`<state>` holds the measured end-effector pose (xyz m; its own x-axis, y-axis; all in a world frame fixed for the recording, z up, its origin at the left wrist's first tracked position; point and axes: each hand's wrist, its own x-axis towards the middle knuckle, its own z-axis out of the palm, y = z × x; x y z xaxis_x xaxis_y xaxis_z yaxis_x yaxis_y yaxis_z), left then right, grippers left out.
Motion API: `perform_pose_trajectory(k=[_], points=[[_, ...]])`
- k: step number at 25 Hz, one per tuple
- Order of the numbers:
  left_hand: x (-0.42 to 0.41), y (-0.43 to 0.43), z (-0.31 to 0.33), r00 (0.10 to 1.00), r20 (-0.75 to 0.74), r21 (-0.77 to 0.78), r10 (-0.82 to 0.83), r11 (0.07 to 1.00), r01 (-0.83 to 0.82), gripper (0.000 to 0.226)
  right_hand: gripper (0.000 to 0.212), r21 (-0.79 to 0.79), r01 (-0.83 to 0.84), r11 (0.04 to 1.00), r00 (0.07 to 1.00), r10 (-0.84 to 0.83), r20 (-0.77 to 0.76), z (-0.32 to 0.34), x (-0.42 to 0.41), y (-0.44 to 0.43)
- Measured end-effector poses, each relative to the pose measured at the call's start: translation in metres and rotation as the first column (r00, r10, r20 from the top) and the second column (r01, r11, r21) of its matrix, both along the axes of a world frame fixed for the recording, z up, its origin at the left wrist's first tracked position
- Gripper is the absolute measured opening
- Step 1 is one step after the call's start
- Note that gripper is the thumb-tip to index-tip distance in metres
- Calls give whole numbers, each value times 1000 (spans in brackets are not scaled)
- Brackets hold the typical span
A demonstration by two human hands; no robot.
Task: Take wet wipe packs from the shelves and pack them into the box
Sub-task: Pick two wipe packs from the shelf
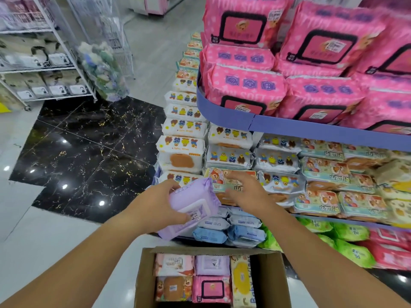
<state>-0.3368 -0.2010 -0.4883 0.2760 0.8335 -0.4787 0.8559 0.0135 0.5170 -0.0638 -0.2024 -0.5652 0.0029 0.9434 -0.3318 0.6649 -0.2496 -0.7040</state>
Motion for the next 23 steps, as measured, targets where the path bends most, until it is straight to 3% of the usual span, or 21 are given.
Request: perform_pose_trajectory(k=[2, 3, 7, 10, 12, 16, 17, 20, 23], points=[[8, 2, 14, 998, 33, 8, -60, 998, 60, 62, 37, -210, 185, 960, 862, -261, -433, 32, -9, -25], [16, 3, 24, 994, 51, 21, -101, 995, 100, 59, 37, -270, 226, 936, 769, -341, -540, 45, -9, -39], [81, 1, 91, 929, 209, 81, -305, 952, 295, 49, 55, -209, 331, 920, 649, -383, -657, 109, 6, -103], [146, -26, 154, 853, 285, 165, -438, 899, 406, 60, 51, -130, 569, 812, 476, -455, -753, 159, 44, -159], [181, -45, 187, 818, 395, 249, -417, 906, 342, 69, 51, -99, 669, 736, 386, -458, -800, 194, 71, -191], [271, -117, 247, 740, 586, 267, -330, 941, 208, 113, 52, -1, 818, 575, 299, -427, -853, 267, 151, -274], [299, -142, 260, 710, 627, 250, -320, 946, 206, 113, 49, 15, 843, 537, 288, -428, -857, 283, 177, -297], [386, -214, 287, 588, 756, 199, -289, 956, 214, 67, 20, 81, 876, 475, 311, -429, -848, 327, 251, -363], [485, -287, 323, 472, 811, 286, -345, 938, 195, 60, 11, 184, 884, 430, 376, -420, -826, 381, 342, -438]])
